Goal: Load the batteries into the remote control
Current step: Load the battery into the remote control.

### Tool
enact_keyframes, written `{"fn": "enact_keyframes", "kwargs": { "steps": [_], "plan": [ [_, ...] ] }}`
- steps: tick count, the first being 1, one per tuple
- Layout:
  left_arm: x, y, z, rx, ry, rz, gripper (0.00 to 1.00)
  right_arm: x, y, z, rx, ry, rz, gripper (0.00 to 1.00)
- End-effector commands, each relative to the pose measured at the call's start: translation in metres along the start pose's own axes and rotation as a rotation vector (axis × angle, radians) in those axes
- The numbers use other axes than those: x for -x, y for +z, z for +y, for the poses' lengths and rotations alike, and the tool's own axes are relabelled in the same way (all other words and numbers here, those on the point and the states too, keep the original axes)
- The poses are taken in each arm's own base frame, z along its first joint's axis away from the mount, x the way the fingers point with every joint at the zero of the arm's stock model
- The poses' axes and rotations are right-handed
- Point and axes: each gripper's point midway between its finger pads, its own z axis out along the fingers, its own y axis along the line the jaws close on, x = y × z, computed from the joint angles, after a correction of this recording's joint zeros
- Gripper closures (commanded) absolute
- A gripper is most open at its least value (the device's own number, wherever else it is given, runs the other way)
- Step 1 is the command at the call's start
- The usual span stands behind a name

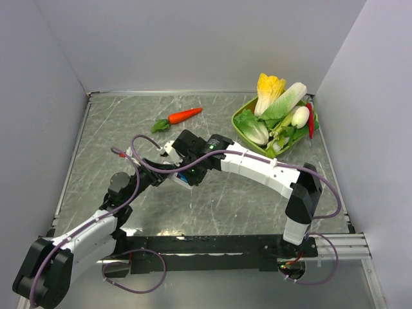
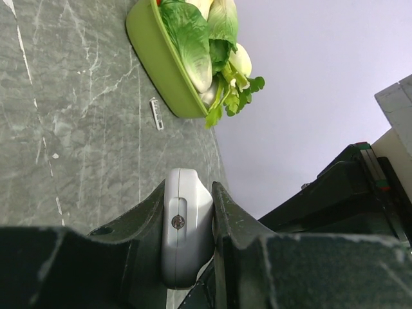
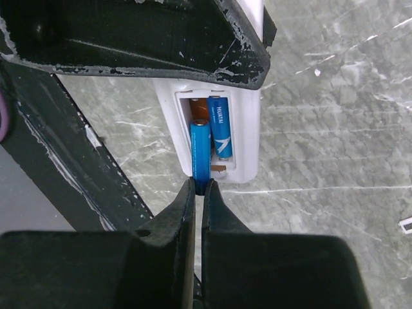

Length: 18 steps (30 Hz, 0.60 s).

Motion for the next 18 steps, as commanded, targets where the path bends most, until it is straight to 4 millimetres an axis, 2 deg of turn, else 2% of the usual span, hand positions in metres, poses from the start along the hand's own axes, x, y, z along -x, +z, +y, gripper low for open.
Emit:
{"fn": "enact_keyframes", "kwargs": {
  "steps": [1,7,9,13,18],
  "plan": [
    [0.013,0.002,-0.037,-0.119,0.006,-0.042,0.99,0.012,-0.009,0.002,-0.018,-0.014,-0.014,0.98],
    [0.008,0.003,-0.043,-0.155,-0.003,-0.021,0.99,0.019,-0.010,0.002,-0.029,-0.035,-0.036,0.89],
    [0.006,0.004,-0.046,-0.167,-0.004,-0.016,0.99,0.021,-0.010,0.003,-0.026,-0.039,-0.036,0.82],
    [0.005,0.005,-0.051,-0.182,-0.003,-0.009,0.99,0.026,-0.012,0.003,-0.031,-0.040,-0.053,0.77],
    [0.005,0.004,-0.051,-0.180,-0.019,-0.012,0.99,0.029,-0.022,0.003,-0.036,-0.044,-0.080,0.56]
  ]
}}
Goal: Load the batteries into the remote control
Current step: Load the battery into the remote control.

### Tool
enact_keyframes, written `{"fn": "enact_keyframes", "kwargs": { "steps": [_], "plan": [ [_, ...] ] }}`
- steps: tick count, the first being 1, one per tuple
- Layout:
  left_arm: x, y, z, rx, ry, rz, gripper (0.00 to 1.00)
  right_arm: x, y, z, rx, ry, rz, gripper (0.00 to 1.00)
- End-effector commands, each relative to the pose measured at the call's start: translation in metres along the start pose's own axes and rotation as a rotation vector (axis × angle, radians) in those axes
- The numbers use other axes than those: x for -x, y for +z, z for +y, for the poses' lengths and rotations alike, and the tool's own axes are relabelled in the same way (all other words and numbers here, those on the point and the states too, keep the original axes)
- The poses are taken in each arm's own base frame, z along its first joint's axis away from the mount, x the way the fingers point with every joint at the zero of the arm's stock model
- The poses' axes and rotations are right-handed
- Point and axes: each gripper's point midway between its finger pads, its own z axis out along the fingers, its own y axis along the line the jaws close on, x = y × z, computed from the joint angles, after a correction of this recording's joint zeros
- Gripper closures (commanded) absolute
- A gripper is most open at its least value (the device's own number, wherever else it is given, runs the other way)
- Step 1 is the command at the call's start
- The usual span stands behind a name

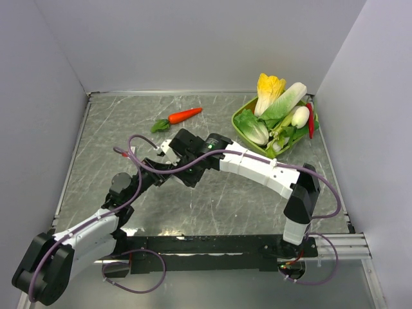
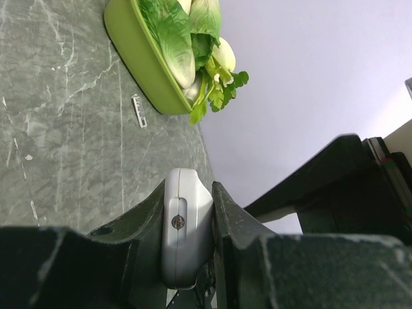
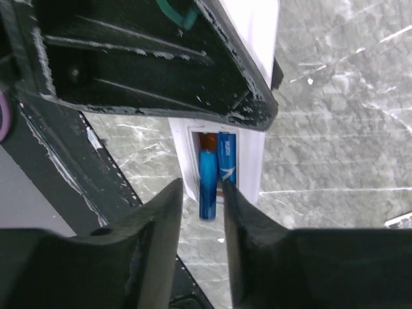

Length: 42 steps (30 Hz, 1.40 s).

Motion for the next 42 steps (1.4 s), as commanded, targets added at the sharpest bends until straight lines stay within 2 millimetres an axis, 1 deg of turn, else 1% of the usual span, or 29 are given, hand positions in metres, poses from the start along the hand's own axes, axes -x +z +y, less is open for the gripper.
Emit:
{"fn": "enact_keyframes", "kwargs": {
  "steps": [1,2,5,6,8,9,12,13,14,15,16,18,19,20,21,22,23,25,27,28,30,31,32,34,36,38,39,41,42],
  "plan": [
    [0.010,0.002,-0.038,-0.126,0.001,-0.027,0.99,0.019,-0.017,0.000,-0.023,-0.015,-0.073,0.53],
    [0.011,0.002,-0.038,-0.122,-0.004,-0.030,0.99,0.019,-0.020,-0.001,-0.026,-0.015,-0.076,0.50],
    [0.010,0.000,-0.035,-0.113,-0.021,-0.032,0.99,0.025,-0.039,0.000,-0.027,-0.021,-0.134,0.45],
    [0.011,0.000,-0.036,-0.114,-0.025,-0.037,0.99,0.028,-0.051,0.001,-0.024,-0.026,-0.172,0.44],
    [0.010,-0.001,-0.035,-0.118,-0.048,-0.037,0.99,0.032,-0.061,0.002,-0.022,-0.028,-0.214,0.41],
    [0.010,-0.001,-0.035,-0.117,-0.061,-0.036,0.99,0.035,-0.070,0.002,-0.026,-0.030,-0.247,0.40],
    [0.008,-0.002,-0.036,-0.131,-0.107,-0.028,0.99,0.037,-0.086,-0.002,-0.053,-0.034,-0.287,0.39],
    [0.005,-0.002,-0.032,-0.124,-0.128,-0.021,0.99,0.038,-0.090,-0.003,-0.060,-0.037,-0.299,0.39],
    [0.006,-0.004,-0.038,-0.149,-0.163,-0.024,0.99,0.036,-0.092,-0.003,-0.061,-0.049,-0.305,0.39],
    [0.006,-0.005,-0.040,-0.161,-0.183,-0.024,0.99,0.036,-0.102,-0.004,-0.071,-0.061,-0.335,0.39],
    [0.004,-0.007,-0.036,-0.156,-0.206,-0.019,0.99,0.039,-0.108,-0.005,-0.073,-0.066,-0.367,0.40],
    [0.006,-0.009,-0.039,-0.174,-0.254,-0.026,0.99,0.030,-0.119,-0.004,-0.064,-0.097,-0.403,0.44],
    [0.006,-0.010,-0.039,-0.175,-0.279,-0.027,0.99,0.026,-0.112,-0.002,-0.039,-0.108,-0.416,0.51],
    [0.007,-0.010,-0.042,-0.185,-0.288,-0.028,0.99,0.024,-0.121,0.001,-0.025,-0.124,-0.453,0.54],
    [0.008,-0.010,-0.045,-0.199,-0.291,-0.032,0.99,0.022,-0.121,-0.001,-0.017,-0.122,-0.467,0.57],
    [0.010,-0.011,-0.049,-0.211,-0.305,-0.036,0.99,0.016,-0.114,0.002,0.006,-0.123,-0.465,0.64],
    [0.012,-0.011,-0.051,-0.218,-0.313,-0.039,0.99,0.014,-0.118,0.003,0.011,-0.123,-0.481,0.65],
    [0.015,-0.011,-0.060,-0.245,-0.326,-0.039,0.99,0.007,-0.112,0.005,0.028,-0.122,-0.471,0.68],
    [0.018,-0.010,-0.063,-0.250,-0.350,-0.047,0.99,0.006,-0.112,0.006,0.032,-0.120,-0.484,0.70],
    [0.021,-0.012,-0.069,-0.278,-0.380,-0.052,0.99,0.004,-0.109,0.007,0.034,-0.117,-0.484,0.72],
    [0.022,-0.012,-0.066,-0.281,-0.418,-0.057,0.99,0.008,-0.114,0.008,0.034,-0.117,-0.524,0.73],
    [0.024,-0.015,-0.073,-0.316,-0.438,-0.055,0.99,0.009,-0.115,0.008,0.035,-0.116,-0.531,0.74],
    [0.023,-0.014,-0.074,-0.322,-0.444,-0.050,0.99,0.013,-0.120,0.009,0.039,-0.123,-0.562,0.76],
    [0.022,-0.014,-0.074,-0.325,-0.474,-0.036,0.99,0.016,-0.122,0.011,0.046,-0.137,-0.580,0.80],
    [0.024,-0.016,-0.078,-0.350,-0.484,-0.042,0.99,0.018,-0.124,0.010,0.042,-0.147,-0.591,0.81],
    [0.024,-0.015,-0.078,-0.346,-0.481,-0.036,0.99,0.019,-0.124,0.008,0.029,-0.151,-0.593,0.84],
    [0.024,-0.014,-0.082,-0.355,-0.469,-0.029,0.99,0.021,-0.126,0.009,0.029,-0.156,-0.607,0.85],
    [0.021,-0.011,-0.077,-0.324,-0.452,-0.024,0.99,0.024,-0.128,0.011,0.036,-0.169,-0.625,0.86],
    [0.022,-0.012,-0.081,-0.330,-0.440,-0.025,0.99,0.026,-0.129,0.011,0.039,-0.174,-0.633,0.87]
  ]
}}
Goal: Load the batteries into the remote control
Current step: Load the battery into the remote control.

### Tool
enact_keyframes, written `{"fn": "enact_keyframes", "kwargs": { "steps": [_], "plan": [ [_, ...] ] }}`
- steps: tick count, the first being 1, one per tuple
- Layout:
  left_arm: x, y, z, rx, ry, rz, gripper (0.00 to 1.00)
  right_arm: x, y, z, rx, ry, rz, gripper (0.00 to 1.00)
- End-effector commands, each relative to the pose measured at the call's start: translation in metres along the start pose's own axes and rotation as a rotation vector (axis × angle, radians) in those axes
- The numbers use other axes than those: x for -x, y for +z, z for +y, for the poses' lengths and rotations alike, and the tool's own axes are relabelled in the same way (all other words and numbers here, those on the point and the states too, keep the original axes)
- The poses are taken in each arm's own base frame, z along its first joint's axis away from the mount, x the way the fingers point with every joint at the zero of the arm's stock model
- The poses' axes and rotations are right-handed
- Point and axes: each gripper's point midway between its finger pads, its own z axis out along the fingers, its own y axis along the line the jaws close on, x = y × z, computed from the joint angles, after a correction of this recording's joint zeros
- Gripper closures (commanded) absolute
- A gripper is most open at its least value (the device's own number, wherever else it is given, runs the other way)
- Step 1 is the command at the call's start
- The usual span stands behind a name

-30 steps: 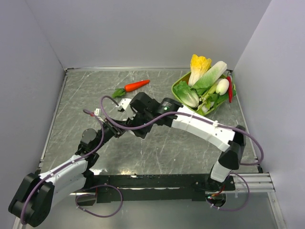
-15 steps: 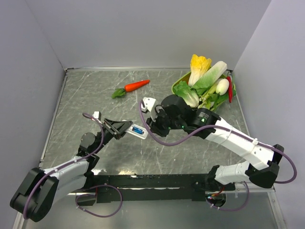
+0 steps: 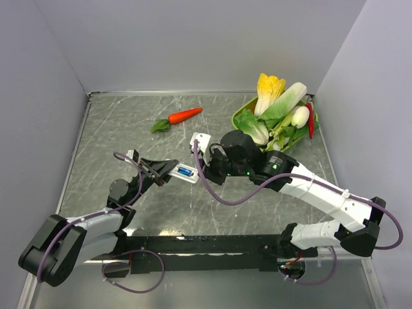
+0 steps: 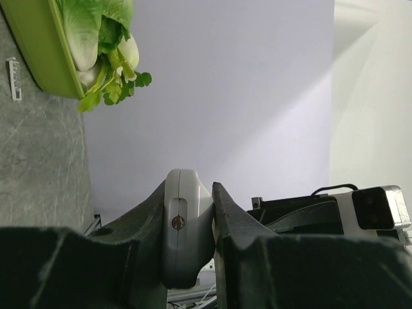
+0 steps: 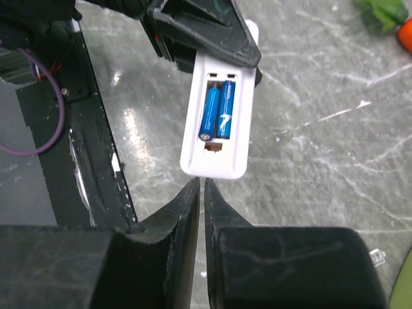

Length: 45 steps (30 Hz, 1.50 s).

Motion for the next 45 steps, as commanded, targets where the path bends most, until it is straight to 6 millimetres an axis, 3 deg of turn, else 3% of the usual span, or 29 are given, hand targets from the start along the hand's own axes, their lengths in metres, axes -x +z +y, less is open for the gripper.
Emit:
{"fn": "enact_keyframes", "kwargs": {
  "steps": [1,11,17,23,24,28,33,45],
  "plan": [
    [-0.009,0.002,-0.042,-0.139,0.077,0.032,0.99,0.032,-0.010,0.002,0.014,-0.050,-0.129,0.88],
    [-0.009,0.008,-0.039,-0.062,0.185,0.030,0.99,0.038,0.003,0.007,0.065,-0.054,-0.108,0.89],
    [-0.010,0.012,-0.031,-0.013,0.199,0.048,0.99,0.042,-0.003,0.005,0.065,-0.119,-0.111,0.82],
    [-0.018,0.014,-0.023,0.057,0.223,0.114,0.99,0.019,-0.010,0.021,0.210,-0.427,-0.113,0.76],
    [-0.021,0.016,-0.028,0.052,0.247,0.130,0.99,0.010,-0.010,0.032,0.282,-0.459,-0.131,0.76],
    [-0.031,0.015,-0.027,0.076,0.276,0.200,0.99,0.011,-0.026,0.036,0.355,-0.620,-0.240,0.75],
    [-0.036,0.015,-0.030,0.098,0.326,0.241,0.99,0.008,-0.034,0.028,0.376,-0.651,-0.260,0.72],
    [-0.048,0.017,-0.041,0.059,0.347,0.325,0.99,0.013,-0.026,0.030,0.432,-0.689,-0.269,0.72]
  ]
}}
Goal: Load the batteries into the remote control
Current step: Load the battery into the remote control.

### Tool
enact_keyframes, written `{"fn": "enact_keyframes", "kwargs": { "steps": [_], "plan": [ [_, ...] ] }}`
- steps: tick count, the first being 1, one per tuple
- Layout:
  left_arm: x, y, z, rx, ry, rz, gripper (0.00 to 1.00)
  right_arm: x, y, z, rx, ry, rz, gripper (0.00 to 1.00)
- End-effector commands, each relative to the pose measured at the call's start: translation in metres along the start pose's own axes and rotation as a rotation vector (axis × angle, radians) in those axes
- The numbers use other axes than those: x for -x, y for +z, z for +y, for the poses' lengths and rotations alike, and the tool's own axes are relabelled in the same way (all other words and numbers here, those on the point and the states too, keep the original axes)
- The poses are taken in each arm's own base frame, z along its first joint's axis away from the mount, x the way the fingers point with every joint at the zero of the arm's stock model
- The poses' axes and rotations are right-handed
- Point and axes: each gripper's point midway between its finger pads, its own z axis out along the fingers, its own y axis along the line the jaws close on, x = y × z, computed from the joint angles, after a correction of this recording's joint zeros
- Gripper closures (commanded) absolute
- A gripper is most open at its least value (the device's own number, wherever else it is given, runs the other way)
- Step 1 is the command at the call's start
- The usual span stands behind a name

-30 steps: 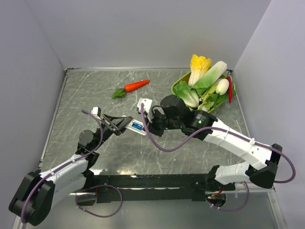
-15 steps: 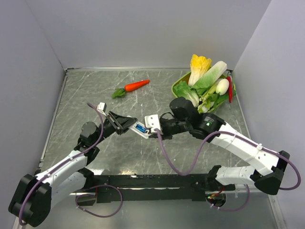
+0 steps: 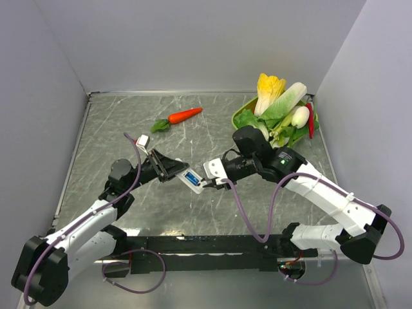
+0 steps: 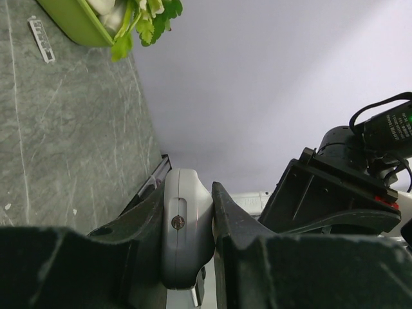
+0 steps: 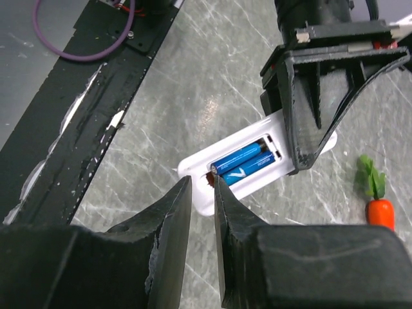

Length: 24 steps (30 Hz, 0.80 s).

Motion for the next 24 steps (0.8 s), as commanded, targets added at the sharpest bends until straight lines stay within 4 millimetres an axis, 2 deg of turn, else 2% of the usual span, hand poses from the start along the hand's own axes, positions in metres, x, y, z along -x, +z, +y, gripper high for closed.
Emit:
{"fn": "enact_keyframes", "kwargs": {
  "steps": [1,2,6,24],
  "plan": [
    [0.000,0.003,-0.030,-0.083,0.068,0.034,0.99,0.018,-0.003,-0.009,-0.001,-0.082,-0.057,0.71],
    [0.000,0.003,-0.030,-0.082,0.068,0.036,0.99,0.018,-0.002,-0.009,0.001,-0.082,-0.055,0.64],
    [0.000,0.003,-0.033,-0.086,0.073,0.040,0.99,0.014,0.003,-0.013,0.005,-0.083,-0.045,0.62],
    [-0.002,0.003,-0.036,-0.094,0.084,0.057,0.99,0.014,0.017,-0.016,0.051,-0.092,-0.070,0.66]
  ]
}}
